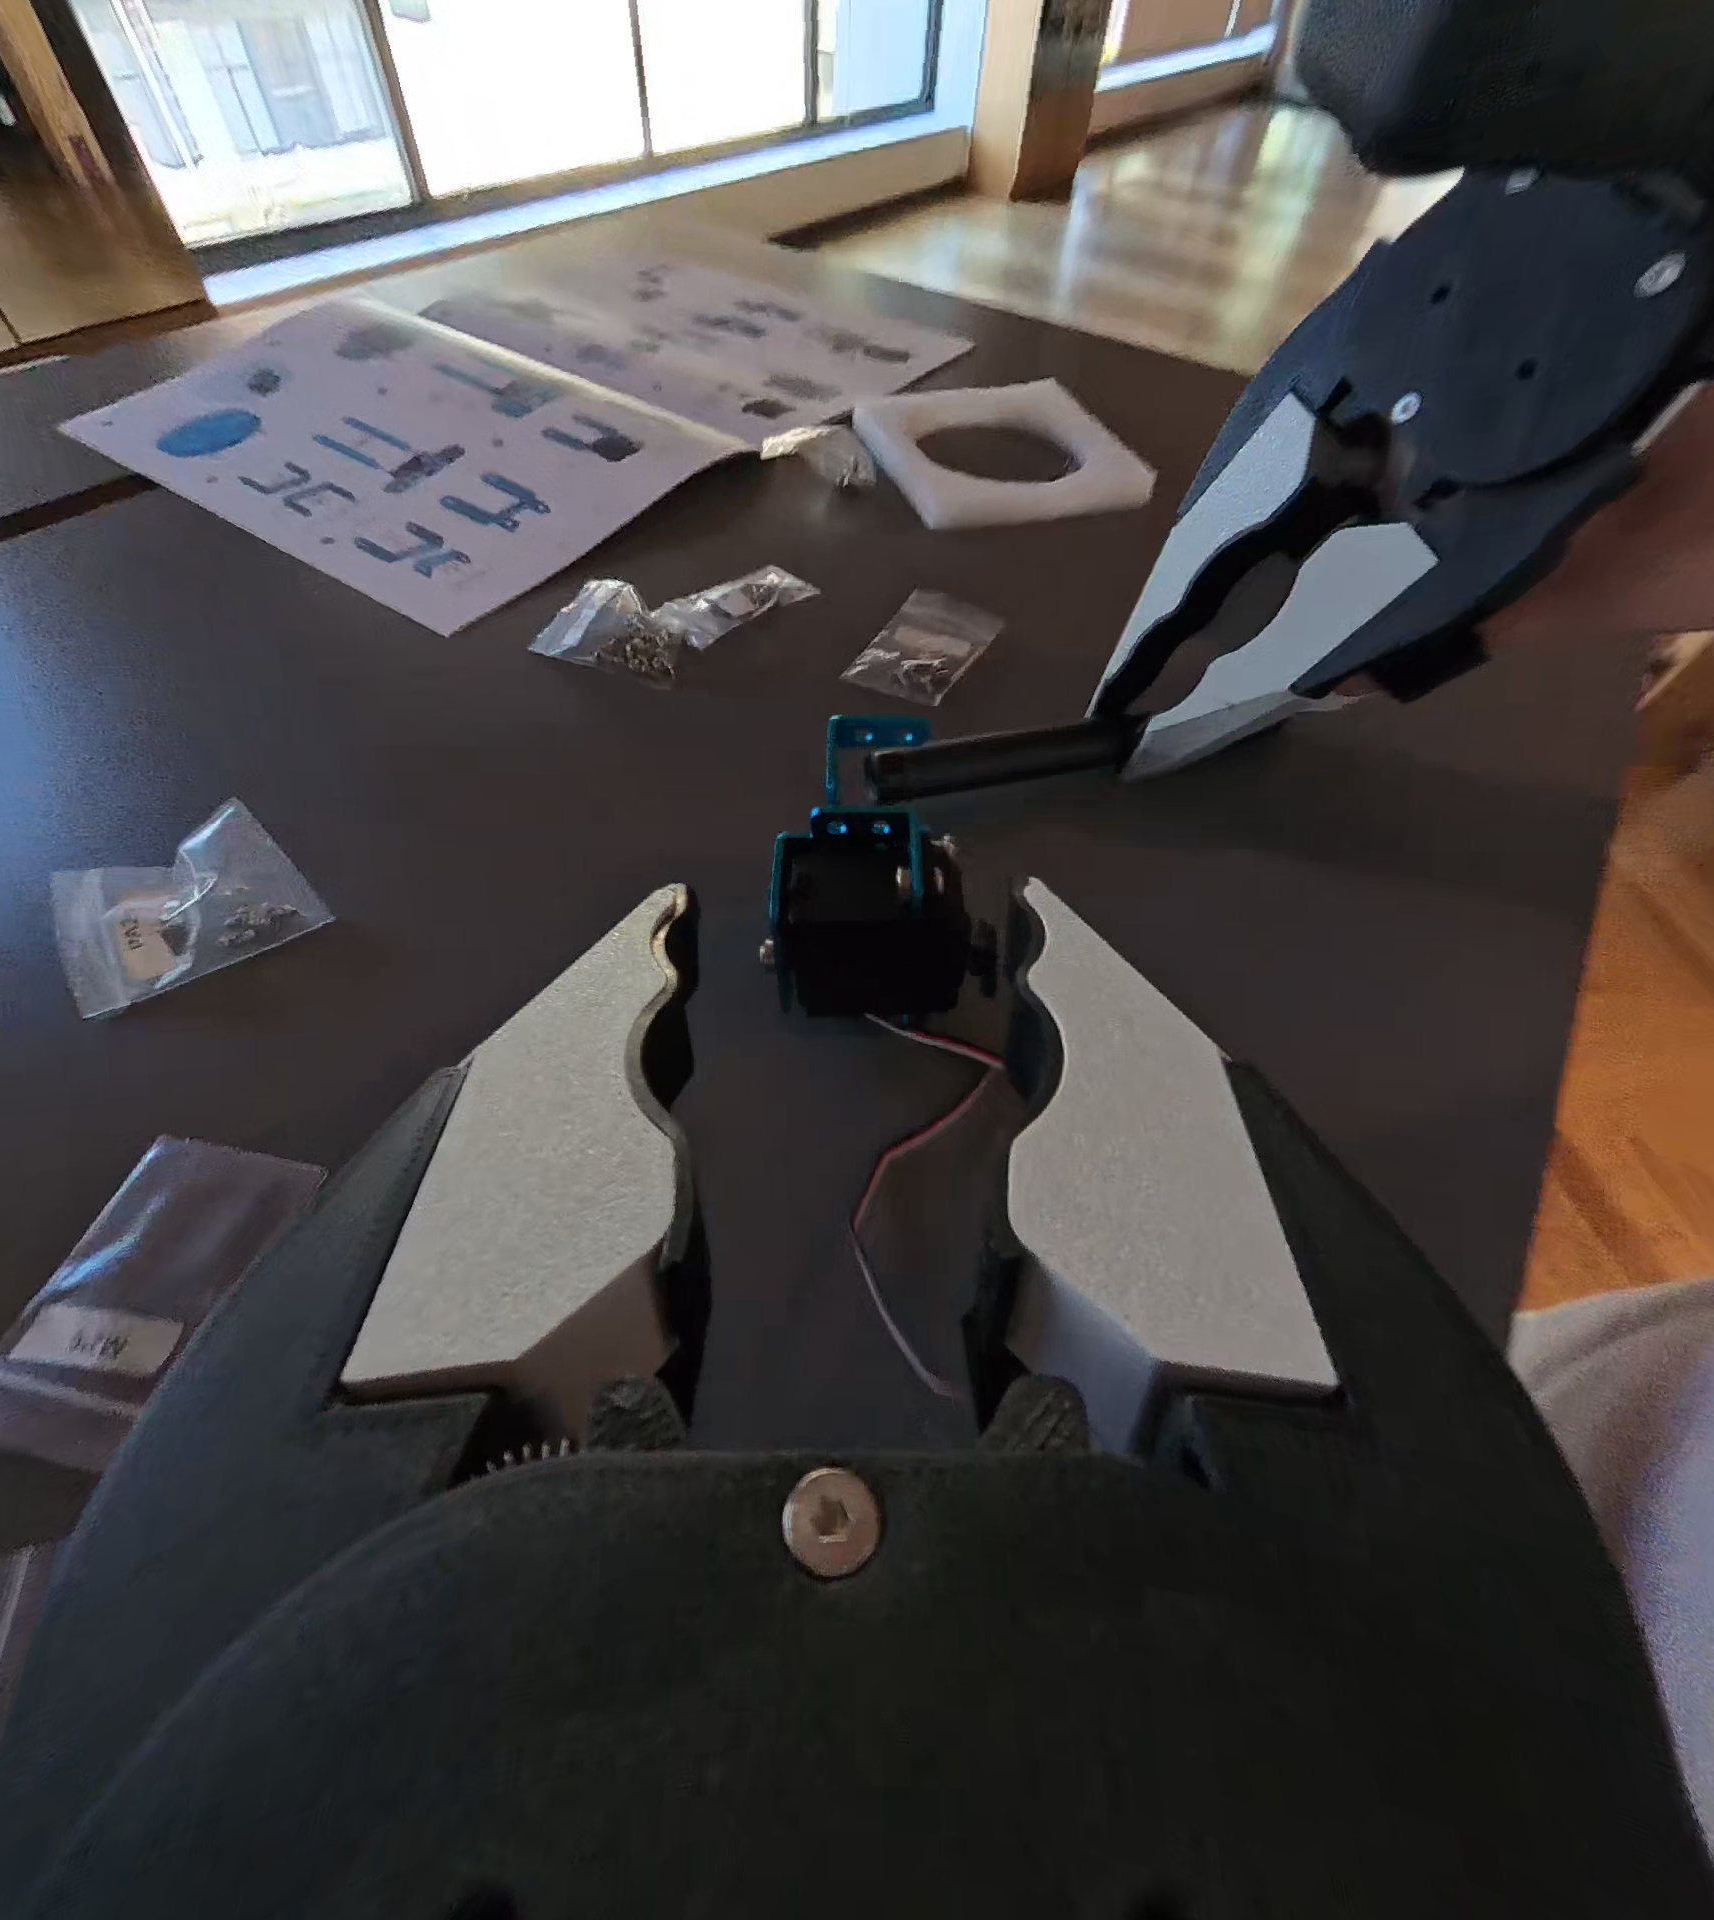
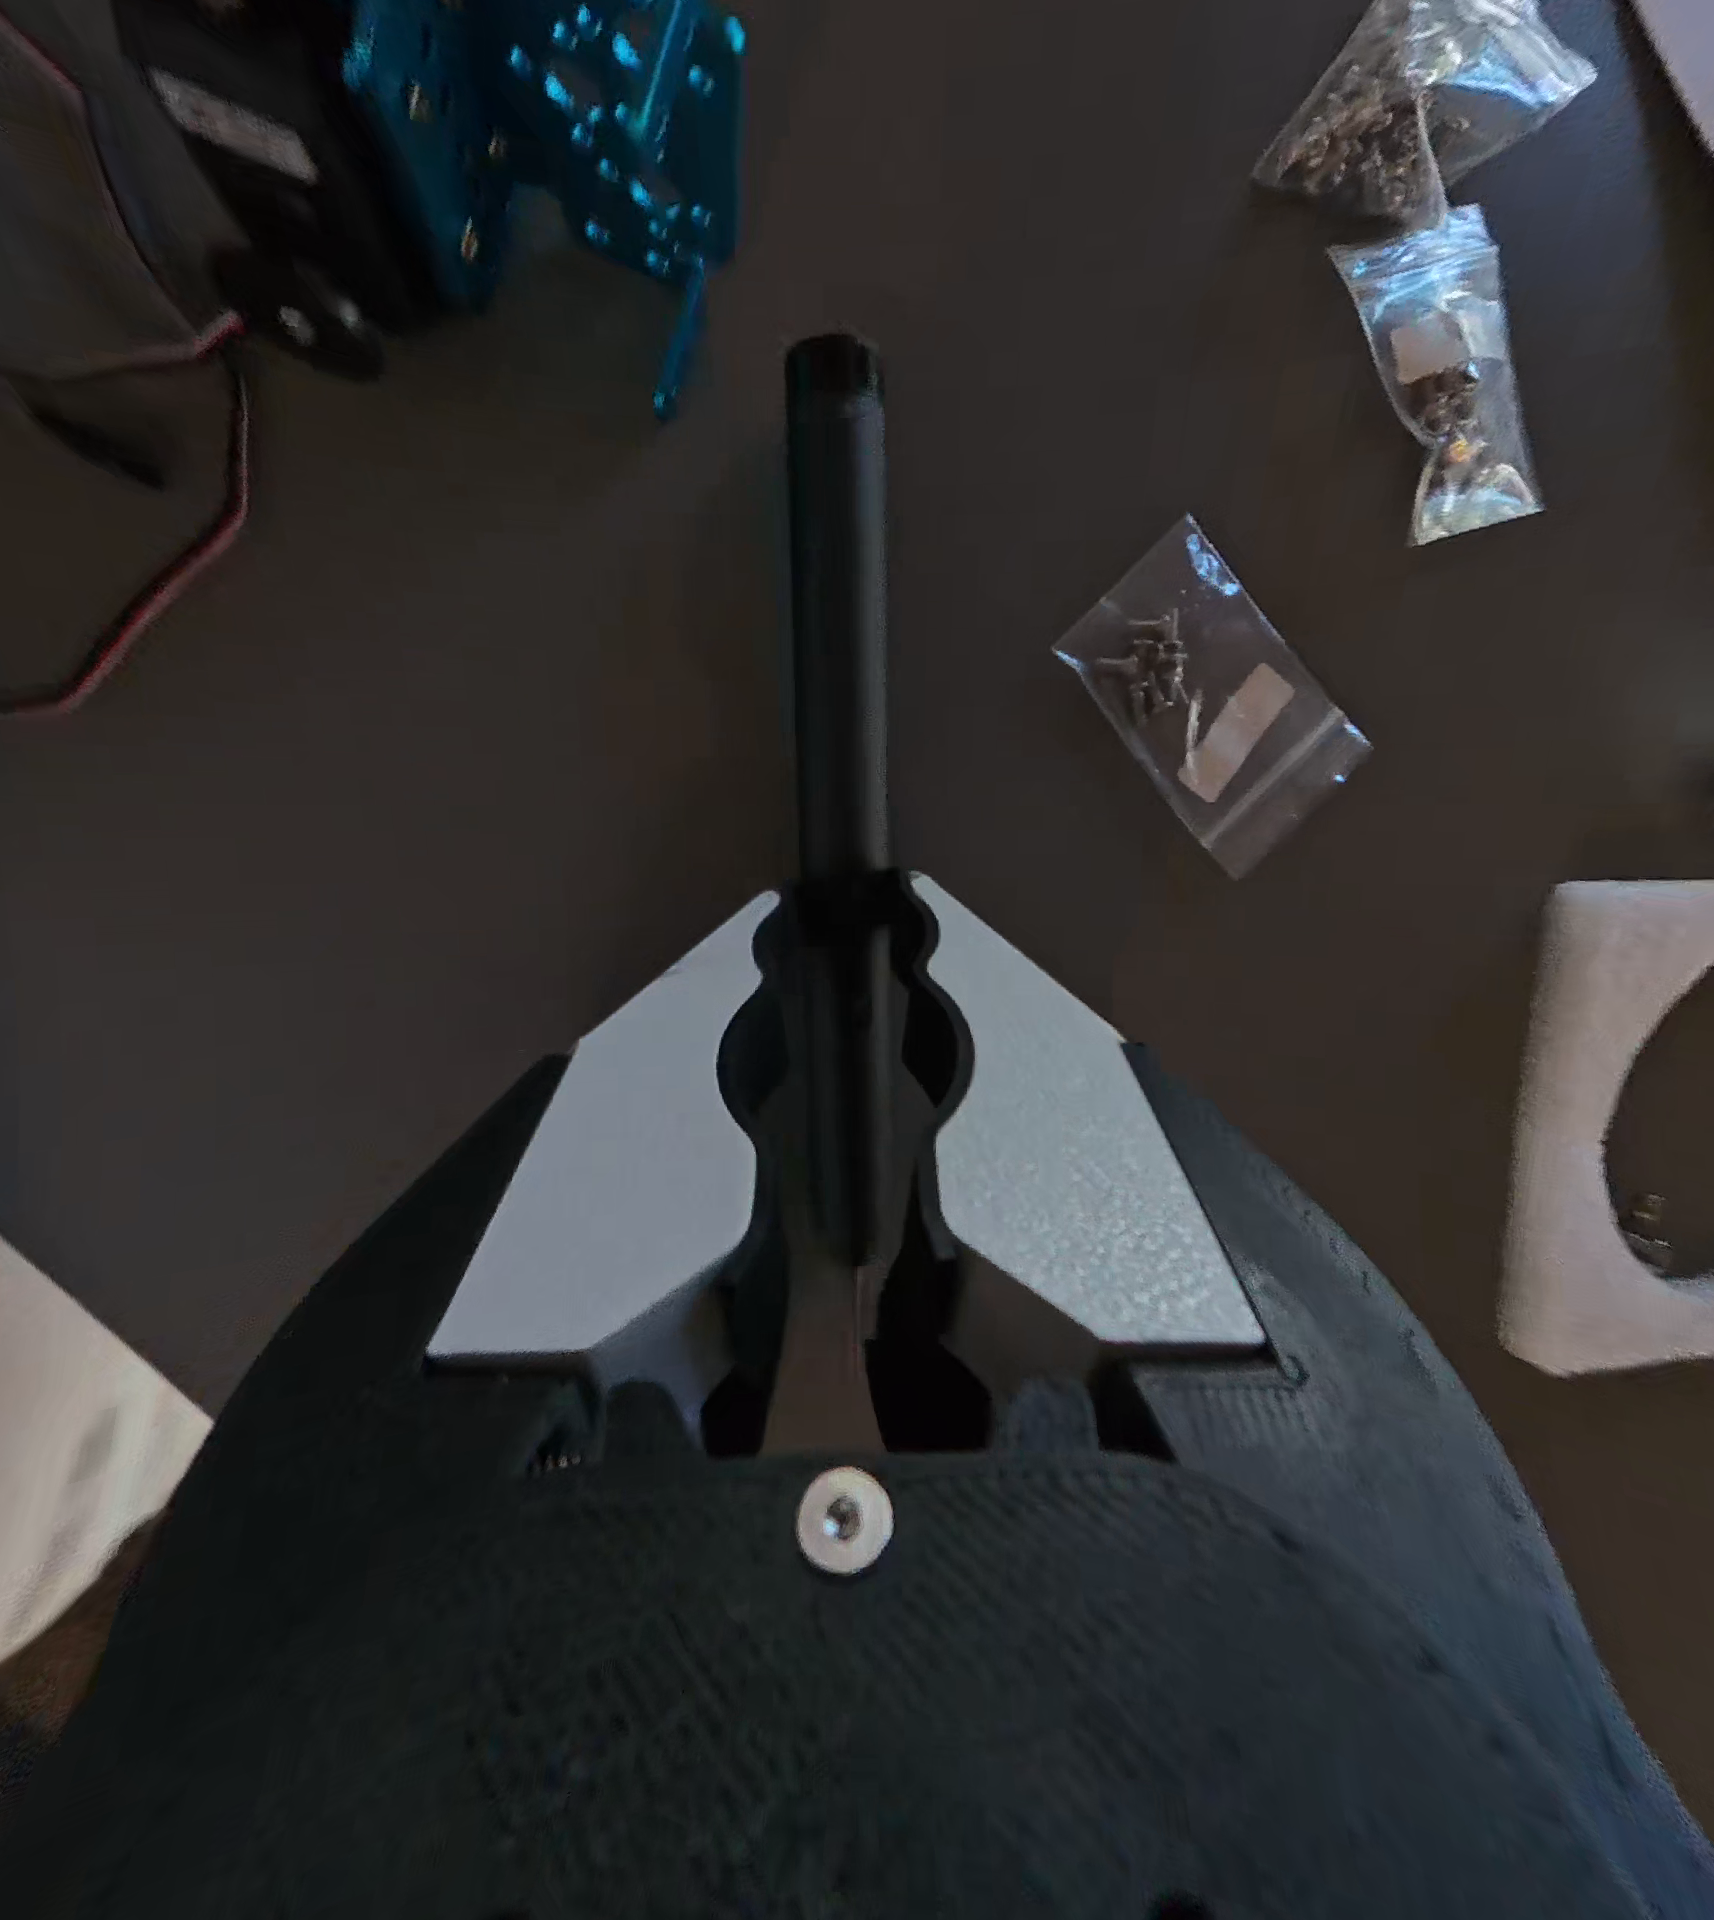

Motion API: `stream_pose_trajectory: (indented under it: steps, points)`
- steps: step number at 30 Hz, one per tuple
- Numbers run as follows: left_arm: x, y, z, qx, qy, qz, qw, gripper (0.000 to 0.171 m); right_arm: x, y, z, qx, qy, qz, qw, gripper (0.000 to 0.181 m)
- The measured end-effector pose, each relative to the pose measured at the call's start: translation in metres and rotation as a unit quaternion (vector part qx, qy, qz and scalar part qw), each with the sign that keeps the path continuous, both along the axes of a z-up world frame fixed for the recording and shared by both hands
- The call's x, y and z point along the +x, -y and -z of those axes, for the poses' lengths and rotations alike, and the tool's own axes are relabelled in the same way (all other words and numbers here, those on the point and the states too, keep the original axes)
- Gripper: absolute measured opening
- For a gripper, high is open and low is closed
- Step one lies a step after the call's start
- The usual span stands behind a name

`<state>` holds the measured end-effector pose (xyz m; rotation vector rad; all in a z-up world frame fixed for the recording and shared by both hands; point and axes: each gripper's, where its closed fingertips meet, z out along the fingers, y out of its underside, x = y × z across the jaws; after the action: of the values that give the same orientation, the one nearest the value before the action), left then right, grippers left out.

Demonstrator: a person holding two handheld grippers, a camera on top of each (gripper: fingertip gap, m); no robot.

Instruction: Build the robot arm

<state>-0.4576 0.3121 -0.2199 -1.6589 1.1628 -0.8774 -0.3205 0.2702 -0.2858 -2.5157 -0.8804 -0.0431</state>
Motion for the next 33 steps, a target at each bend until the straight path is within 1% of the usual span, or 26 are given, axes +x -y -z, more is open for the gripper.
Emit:
stream_pose_trajectory:
  steps: [2,4,5,6,8,9,11,13,14,16,17,18,19,20,21,22,23,24,25,26,27,28,29,30,31,33]
  points:
    - [-0.017,0.009,-0.005,-0.017,0.018,0.019,1.0,0.054,0.004,0.006,-0.009,0.029,0.016,-0.024,0.999,0.017]
    - [-0.027,0.025,-0.008,-0.058,0.034,0.055,0.996,0.05,0.0,0.016,-0.023,0.063,0.025,-0.08,0.994,0.017]
    - [-0.029,0.033,-0.01,-0.082,0.041,0.071,0.993,0.051,-0.001,0.02,-0.031,0.082,0.044,-0.113,0.989,0.017]
    - [-0.03,0.041,-0.014,-0.1,0.05,0.084,0.99,0.052,-0.005,0.028,-0.038,0.096,0.067,-0.168,0.979,0.017]
    - [-0.026,0.056,-0.026,-0.117,0.071,0.111,0.984,0.052,-0.014,0.038,-0.055,0.137,0.115,-0.254,0.951,0.017]
    - [-0.021,0.063,-0.034,-0.119,0.08,0.121,0.982,0.051,-0.025,0.045,-0.062,0.145,0.124,-0.307,0.933,0.017]
    - [-0.007,0.082,-0.046,-0.139,0.087,0.16,0.973,0.051,-0.051,0.058,-0.072,0.172,0.14,-0.406,0.886,0.017]
    - [0.011,0.1,-0.051,-0.169,0.079,0.198,0.962,0.053,-0.069,0.067,-0.077,0.2,0.183,-0.49,0.828,0.016]
    - [0.02,0.108,-0.05,-0.186,0.07,0.212,0.957,0.053,-0.075,0.069,-0.08,0.217,0.208,-0.523,0.797,0.016]
    - [0.035,0.129,-0.046,-0.24,0.047,0.248,0.937,0.051,-0.084,0.07,-0.086,0.26,0.242,-0.575,0.737,0.016]
    - [0.041,0.139,-0.043,-0.263,0.037,0.257,0.929,0.05,-0.087,0.072,-0.09,0.275,0.248,-0.593,0.715,0.016]
    - [0.046,0.144,-0.039,-0.275,0.032,0.253,0.927,0.045,-0.087,0.075,-0.09,0.276,0.246,-0.611,0.7,0.016]
    - [0.049,0.142,-0.034,-0.267,0.027,0.234,0.935,0.023,-0.085,0.078,-0.088,0.271,0.244,-0.625,0.69,0.017]
    - [0.052,0.14,-0.035,-0.256,0.043,0.221,0.94,0.0,-0.085,0.079,-0.088,0.282,0.238,-0.633,0.68,0.016]
    - [0.054,0.142,-0.043,-0.269,0.078,0.218,0.935,0.0,-0.086,0.078,-0.089,0.302,0.236,-0.634,0.671,0.016]
    - [0.056,0.147,-0.05,-0.293,0.106,0.224,0.923,0.0,-0.086,0.075,-0.089,0.319,0.236,-0.631,0.667,0.016]
    - [0.059,0.151,-0.053,-0.31,0.129,0.225,0.914,0.0,-0.084,0.07,-0.089,0.332,0.236,-0.62,0.671,0.017]
    - [0.064,0.153,-0.05,-0.314,0.142,0.214,0.914,0.0,-0.083,0.063,-0.089,0.343,0.231,-0.608,0.678,0.017]
    - [0.07,0.15,-0.037,-0.309,0.129,0.178,0.925,0.0,-0.085,0.059,-0.09,0.356,0.21,-0.596,0.689,0.016]
    - [0.076,0.139,-0.014,-0.285,0.096,0.126,0.945,0.0,-0.089,0.058,-0.087,0.36,0.17,-0.589,0.703,0.016]
    - [0.079,0.126,0.005,-0.258,0.067,0.076,0.961,0.0,-0.091,0.059,-0.081,0.357,0.141,-0.592,0.709,0.016]
    - [0.082,0.126,0.01,-0.262,0.068,0.068,0.96,0.0,-0.088,0.054,-0.079,0.376,0.147,-0.586,0.702,0.016]
    - [0.087,0.132,0.003,-0.284,0.093,0.084,0.95,0.0,-0.082,0.048,-0.08,0.406,0.172,-0.574,0.69,0.016]
    - [0.09,0.135,-0.004,-0.3,0.116,0.083,0.943,0.0,-0.073,0.045,-0.084,0.432,0.196,-0.56,0.68,0.016]
    - [0.089,0.136,-0.008,-0.303,0.133,0.073,0.941,0.001,-0.065,0.048,-0.088,0.447,0.204,-0.55,0.675,0.016]
    - [0.084,0.135,-0.016,-0.299,0.169,0.046,0.938,0.026,-0.05,0.062,-0.099,0.472,0.195,-0.533,0.675,0.016]
